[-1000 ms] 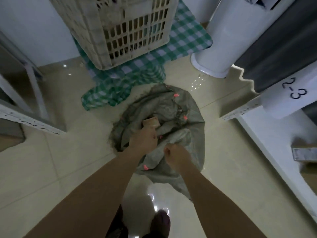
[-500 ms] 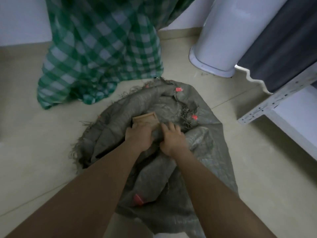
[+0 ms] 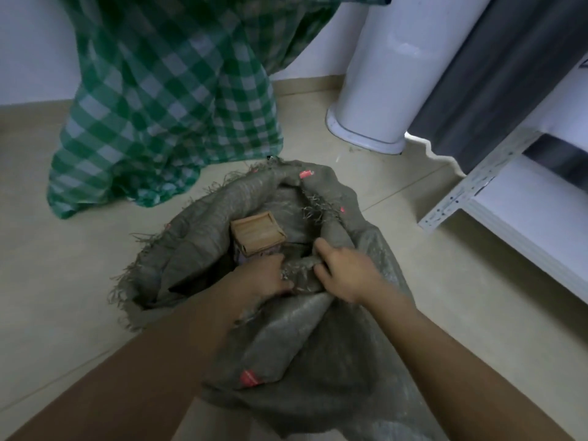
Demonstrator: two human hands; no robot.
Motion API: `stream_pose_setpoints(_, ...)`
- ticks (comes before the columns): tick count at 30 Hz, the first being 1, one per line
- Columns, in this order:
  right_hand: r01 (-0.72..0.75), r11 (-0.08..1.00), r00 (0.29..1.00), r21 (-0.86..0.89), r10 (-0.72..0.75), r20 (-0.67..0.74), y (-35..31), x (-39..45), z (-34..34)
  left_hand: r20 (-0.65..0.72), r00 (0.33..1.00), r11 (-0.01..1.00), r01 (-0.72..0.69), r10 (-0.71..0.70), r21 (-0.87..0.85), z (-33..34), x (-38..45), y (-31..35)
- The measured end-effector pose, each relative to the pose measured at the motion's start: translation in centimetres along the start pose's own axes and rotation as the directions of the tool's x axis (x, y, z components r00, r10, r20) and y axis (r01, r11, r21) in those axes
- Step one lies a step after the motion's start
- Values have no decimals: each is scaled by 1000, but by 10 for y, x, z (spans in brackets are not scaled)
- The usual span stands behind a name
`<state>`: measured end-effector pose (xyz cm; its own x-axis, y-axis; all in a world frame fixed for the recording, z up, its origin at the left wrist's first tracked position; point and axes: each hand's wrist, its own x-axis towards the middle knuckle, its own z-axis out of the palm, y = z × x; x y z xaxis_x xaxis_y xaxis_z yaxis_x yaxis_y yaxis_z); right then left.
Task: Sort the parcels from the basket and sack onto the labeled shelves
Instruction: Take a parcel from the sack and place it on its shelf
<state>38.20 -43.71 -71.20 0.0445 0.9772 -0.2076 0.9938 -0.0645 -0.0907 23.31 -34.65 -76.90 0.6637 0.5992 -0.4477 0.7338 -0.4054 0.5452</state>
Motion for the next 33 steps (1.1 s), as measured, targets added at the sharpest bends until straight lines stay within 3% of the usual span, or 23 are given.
stream_pose_setpoints(2,1,998,993,-69,7,121,11,-26,2,128,992,999,-1,6,-42,-2,-2,6)
stream_pose_setpoints(5,-99,986,924,-137,143,356,25,-53,15,316,949,999,2,14,-49,11,-8,19)
stream_pose_setpoints(7,-72,951,885,-301,200,420,28,-59,24,414,910,1000,-4,16,-30,24,-15,31)
stream_pose_setpoints(11,-75,869,835,-490,323,445,24,-56,35,502,864,998,-2,-30,62,41,-26,56)
stream_pose_setpoints(13,3,849,904,-528,224,365,24,-51,32,520,853,995,-23,-29,92,43,-29,62)
stream_pose_setpoints(15,112,838,952,-535,64,299,32,-54,27,511,858,998,-21,50,-61,45,-32,71)
stream_pose_setpoints(17,114,877,971,-467,1,239,42,-62,15,372,922,953,16,103,-303,44,-34,78)
stream_pose_setpoints(19,71,922,994,-381,-34,105,51,-73,3,187,982,926,70,0,-371,41,-30,81)
stream_pose_setpoints(21,2,908,984,-418,-75,-159,63,-85,-3,62,998,959,24,-7,-283,42,-24,88)
stream_pose_setpoints(23,-114,903,960,-414,-7,-280,66,-99,-7,46,996,993,-68,72,-98,44,-20,97)
stream_pose_setpoints(24,-169,903,972,-394,88,-217,65,-106,-6,80,992,995,-102,103,-9,44,-21,104)
stream_pose_setpoints(25,-244,902,970,-357,234,-70,64,-111,-6,127,984,990,-135,127,51,47,-19,109)
stream_pose_setpoints(26,-321,900,918,-295,372,136,64,-117,-6,194,969,982,-171,152,83,48,-22,116)
stream_pose_setpoints(28,-481,875,695,-53,417,586,66,-120,-15,336,927,974,-207,165,94,58,-23,122)
stream_pose_setpoints(29,-539,840,639,56,364,678,67,-119,-19,382,909,969,-223,169,103,64,-24,123)
stream_pose_setpoints(30,-580,801,655,148,351,669,69,-116,-21,410,896,964,-237,170,120,69,-26,125)
stream_pose_setpoints(31,-620,755,705,212,418,573,72,-111,-21,425,890,962,-239,163,132,72,-27,126)
stream_pose_setpoints(32,-671,688,727,277,535,431,73,-105,-18,431,888,961,-241,163,133,74,-31,129)
stream_pose_setpoints(33,-709,632,705,312,646,292,74,-100,-11,436,885,965,-235,161,120,77,-31,130)
